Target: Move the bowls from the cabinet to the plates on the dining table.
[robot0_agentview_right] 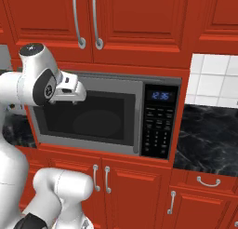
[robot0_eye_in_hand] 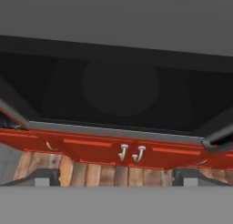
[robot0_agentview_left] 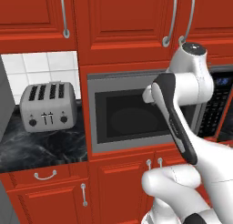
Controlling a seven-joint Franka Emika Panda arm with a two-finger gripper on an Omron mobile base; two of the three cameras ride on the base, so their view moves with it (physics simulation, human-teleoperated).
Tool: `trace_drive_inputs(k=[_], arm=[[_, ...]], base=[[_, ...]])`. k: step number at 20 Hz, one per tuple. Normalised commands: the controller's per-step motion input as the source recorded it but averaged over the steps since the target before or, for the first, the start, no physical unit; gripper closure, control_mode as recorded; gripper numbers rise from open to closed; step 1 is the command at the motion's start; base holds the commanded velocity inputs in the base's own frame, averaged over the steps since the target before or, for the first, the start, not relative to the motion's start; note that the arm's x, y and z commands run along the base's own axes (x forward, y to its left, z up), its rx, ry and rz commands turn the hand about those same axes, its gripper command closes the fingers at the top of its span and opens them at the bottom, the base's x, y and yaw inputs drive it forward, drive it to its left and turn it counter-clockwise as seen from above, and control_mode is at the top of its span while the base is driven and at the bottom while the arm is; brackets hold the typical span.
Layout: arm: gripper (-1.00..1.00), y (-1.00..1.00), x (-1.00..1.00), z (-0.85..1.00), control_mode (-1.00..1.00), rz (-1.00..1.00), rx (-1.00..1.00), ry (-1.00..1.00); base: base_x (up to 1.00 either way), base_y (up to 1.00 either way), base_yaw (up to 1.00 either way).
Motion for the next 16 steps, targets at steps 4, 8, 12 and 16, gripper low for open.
trace_drive_inputs(k=[4,8,12,16], arm=[[-1.0,0.0,-0.47,0.19,-1.0,0.0,0.03,-0.22],[-1.0,0.0,-0.15,0.26,-1.0,0.0,0.03,-0.09],[-1.0,0.0,-0.01,0.27,-1.0,0.0,0.03,-0.03],[-1.0,0.0,0.0,0.32,-1.0,0.0,0.04,0.0]], base=[[0.0,0.0,0.0],[0.0,0.0,0.0],[0.0,0.0,0.0],[0.0,0.0,0.0]])
